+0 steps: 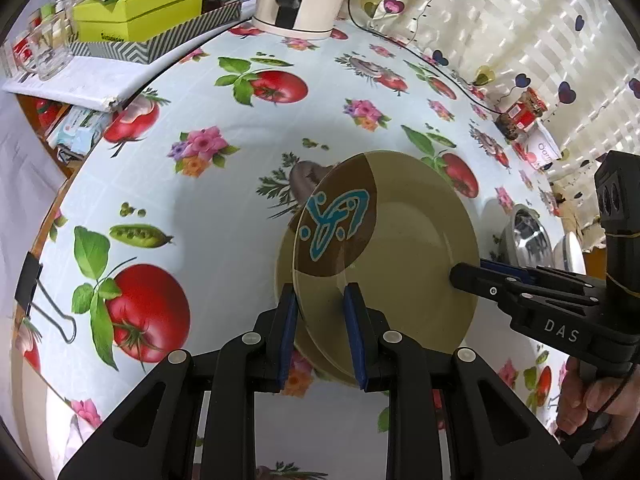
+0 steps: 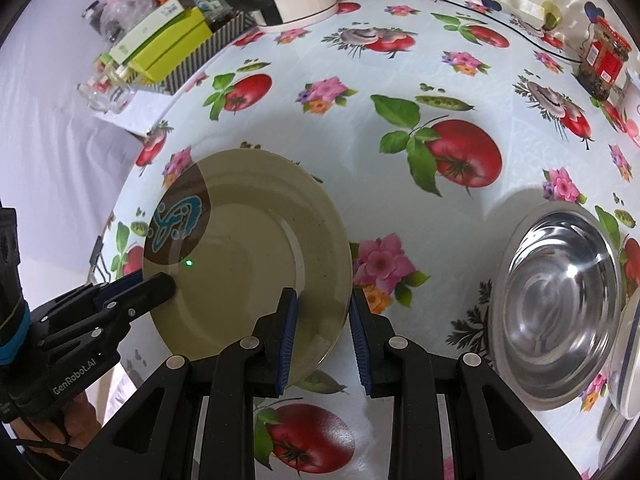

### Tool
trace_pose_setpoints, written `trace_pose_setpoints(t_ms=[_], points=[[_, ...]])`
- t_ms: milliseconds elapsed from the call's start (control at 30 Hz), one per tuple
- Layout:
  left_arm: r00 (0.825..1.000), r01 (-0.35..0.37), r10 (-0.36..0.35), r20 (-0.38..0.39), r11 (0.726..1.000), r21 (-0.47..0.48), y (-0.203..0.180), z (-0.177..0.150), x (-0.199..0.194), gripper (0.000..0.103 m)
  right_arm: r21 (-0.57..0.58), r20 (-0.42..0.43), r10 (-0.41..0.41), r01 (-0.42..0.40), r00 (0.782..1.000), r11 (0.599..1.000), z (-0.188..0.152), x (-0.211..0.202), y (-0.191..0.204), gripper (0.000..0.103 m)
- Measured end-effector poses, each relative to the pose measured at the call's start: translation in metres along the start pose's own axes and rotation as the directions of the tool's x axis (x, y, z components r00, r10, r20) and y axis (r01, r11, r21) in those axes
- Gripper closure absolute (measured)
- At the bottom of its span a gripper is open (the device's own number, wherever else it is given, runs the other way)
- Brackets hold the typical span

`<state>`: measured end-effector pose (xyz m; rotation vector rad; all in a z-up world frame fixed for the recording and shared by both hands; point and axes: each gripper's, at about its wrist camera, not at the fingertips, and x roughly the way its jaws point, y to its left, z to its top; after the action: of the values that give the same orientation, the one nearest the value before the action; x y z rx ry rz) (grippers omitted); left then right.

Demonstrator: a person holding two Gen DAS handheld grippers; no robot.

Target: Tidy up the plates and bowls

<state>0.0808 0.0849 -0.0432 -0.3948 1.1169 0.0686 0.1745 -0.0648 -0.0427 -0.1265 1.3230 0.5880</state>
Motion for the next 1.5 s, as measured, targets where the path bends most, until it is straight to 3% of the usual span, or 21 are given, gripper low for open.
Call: trace_pose_setpoints(t_ms=[733,1067,1233,1500], points=[[0.996,-0.078,0.077,0.049,0.997,0.017,-0.002,-0.009,0.0,0.077,-0.057,0.015,-0.055,0.056,0.998,0.997,-0.008,0.011,0.01,0.075],[0.995,-0.061,0.061,0.074,0.998,0.002,0.007,-0.01,0.003,0.077,-0.059,0.083,-0.07,0.075,0.994,0.995,-0.012,0.001,0.013,0.075],[0.995,-0.055,0.053,0.084,0.998,0.019,0.005,-0.012,0.004,0.077,-0.066,0.108,-0.093,0.101,0.99,0.993,-0.015,0.0,0.016,0.083],[0.996,-0.039,0.038,0.084,0.999,0.007,0.005,-0.012,0.005,0.077,-0.054,0.131,-0.092,0.1,0.987,0.993,-0.016,-0.004,0.015,0.083]])
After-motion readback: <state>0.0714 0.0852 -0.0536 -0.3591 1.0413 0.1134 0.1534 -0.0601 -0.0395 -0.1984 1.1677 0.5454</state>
